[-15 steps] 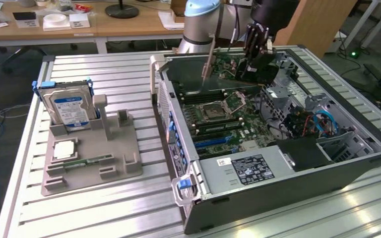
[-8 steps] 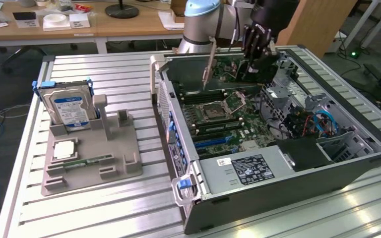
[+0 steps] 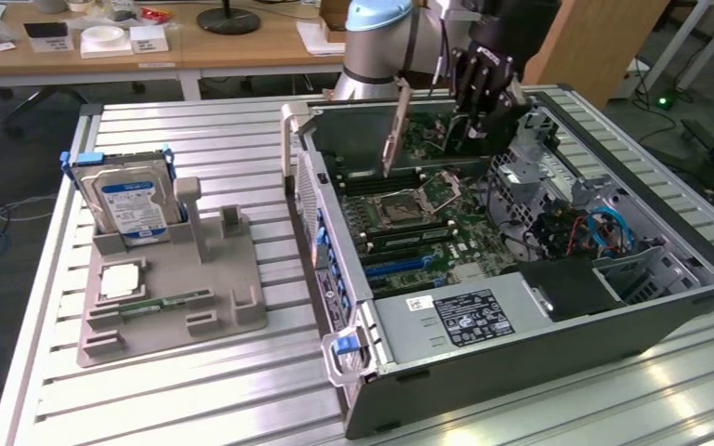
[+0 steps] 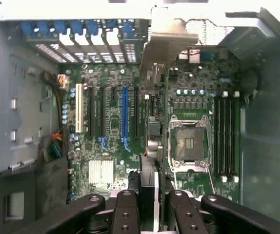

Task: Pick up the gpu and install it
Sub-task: 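Insert the gpu into the slot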

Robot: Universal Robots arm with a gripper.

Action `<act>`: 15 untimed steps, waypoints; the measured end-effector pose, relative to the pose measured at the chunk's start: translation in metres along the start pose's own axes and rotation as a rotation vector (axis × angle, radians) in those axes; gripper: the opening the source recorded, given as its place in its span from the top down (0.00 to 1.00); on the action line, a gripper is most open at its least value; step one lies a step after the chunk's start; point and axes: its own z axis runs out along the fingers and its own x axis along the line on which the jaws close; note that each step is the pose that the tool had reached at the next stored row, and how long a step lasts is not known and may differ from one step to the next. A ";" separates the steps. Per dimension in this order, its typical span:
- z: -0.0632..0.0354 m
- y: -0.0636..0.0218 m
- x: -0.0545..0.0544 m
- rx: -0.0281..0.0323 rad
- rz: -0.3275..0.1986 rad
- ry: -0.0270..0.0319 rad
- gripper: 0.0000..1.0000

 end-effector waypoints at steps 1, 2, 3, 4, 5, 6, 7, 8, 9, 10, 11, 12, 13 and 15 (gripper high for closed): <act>-0.0001 0.0001 0.000 0.0001 -0.005 0.0006 0.72; -0.0001 0.0000 0.000 0.0001 -0.006 0.0006 0.72; -0.0001 0.0000 0.000 0.0002 -0.006 0.0006 0.72; 0.0000 0.0000 0.000 0.0002 -0.006 0.0005 0.72; 0.0000 0.0000 0.000 0.0002 -0.006 0.0005 0.72; 0.0002 0.0002 -0.001 0.0005 -0.006 0.0002 0.72; 0.0004 0.0006 -0.001 0.0007 -0.005 0.0002 0.72; 0.0007 0.0005 -0.001 0.0056 -0.005 0.0003 0.72; 0.0010 0.0006 -0.001 0.0149 -0.005 0.0003 0.72; 0.0016 0.0007 -0.001 0.0235 -0.005 0.0002 0.72; 0.0025 0.0006 -0.001 0.0276 -0.005 0.0001 0.72; 0.0034 0.0005 -0.001 0.0302 -0.005 0.0002 0.72; 0.0035 0.0005 -0.001 0.0303 -0.005 0.0004 0.72; 0.0035 0.0005 -0.001 0.0302 -0.005 0.0006 0.72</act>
